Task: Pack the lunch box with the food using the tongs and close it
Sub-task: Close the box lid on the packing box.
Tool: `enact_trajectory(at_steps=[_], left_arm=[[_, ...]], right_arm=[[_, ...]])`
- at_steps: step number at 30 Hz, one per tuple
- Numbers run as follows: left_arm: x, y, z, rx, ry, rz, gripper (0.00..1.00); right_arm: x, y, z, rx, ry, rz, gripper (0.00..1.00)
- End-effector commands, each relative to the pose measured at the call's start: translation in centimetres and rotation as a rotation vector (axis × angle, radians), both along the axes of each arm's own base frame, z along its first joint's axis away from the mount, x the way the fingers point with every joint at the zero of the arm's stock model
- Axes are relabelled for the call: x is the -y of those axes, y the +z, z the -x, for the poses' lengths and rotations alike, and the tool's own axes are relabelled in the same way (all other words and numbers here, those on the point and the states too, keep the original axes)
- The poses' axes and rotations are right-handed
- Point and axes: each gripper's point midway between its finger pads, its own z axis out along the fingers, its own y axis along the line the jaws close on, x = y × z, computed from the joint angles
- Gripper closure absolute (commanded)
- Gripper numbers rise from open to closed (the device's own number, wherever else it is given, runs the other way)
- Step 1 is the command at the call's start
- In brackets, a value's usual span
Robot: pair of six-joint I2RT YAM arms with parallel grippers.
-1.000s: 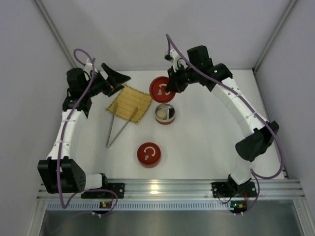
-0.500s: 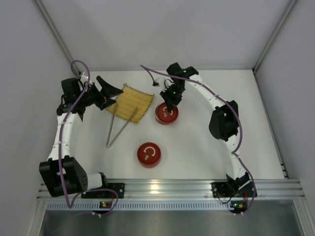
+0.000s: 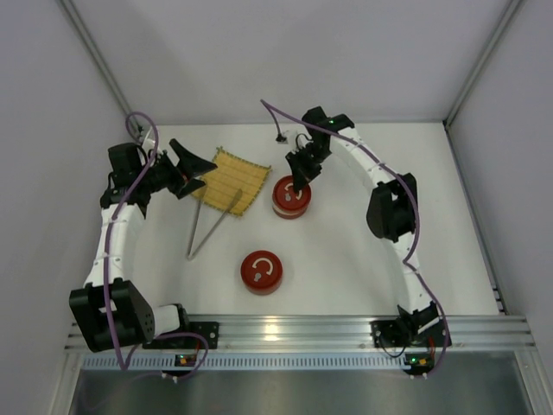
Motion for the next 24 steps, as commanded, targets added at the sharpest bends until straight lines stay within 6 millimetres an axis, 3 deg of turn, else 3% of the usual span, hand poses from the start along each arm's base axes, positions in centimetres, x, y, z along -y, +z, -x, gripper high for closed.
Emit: enact_trajectory(at_steps=[1, 8, 17, 24], left_arm=[[-0.1, 1.4, 0.1, 0.069, -0.003, -0.001, 0.02], [-0.3, 1.3, 0.1, 0.066, 0.000, 0.001, 0.02], [-0.3, 1.0, 0.2, 0.055, 0.008, 0.010, 0.02], [-0.3, 0.8, 0.3, 0.051, 0.010, 0.019, 0.02]], right_arm=[[-0.5, 0.5, -2.0, -0.024, -0.065, -0.099, 1.00], [-0.1, -0.1, -3.0, -0.072, -0.130, -0.130, 1.00], [-1.1, 2.5, -2.9, -0.017, -0.137, -0.155, 1.00], [-1.6, 0.3, -2.7, 0.023, -0.119, -0.053, 1.00]])
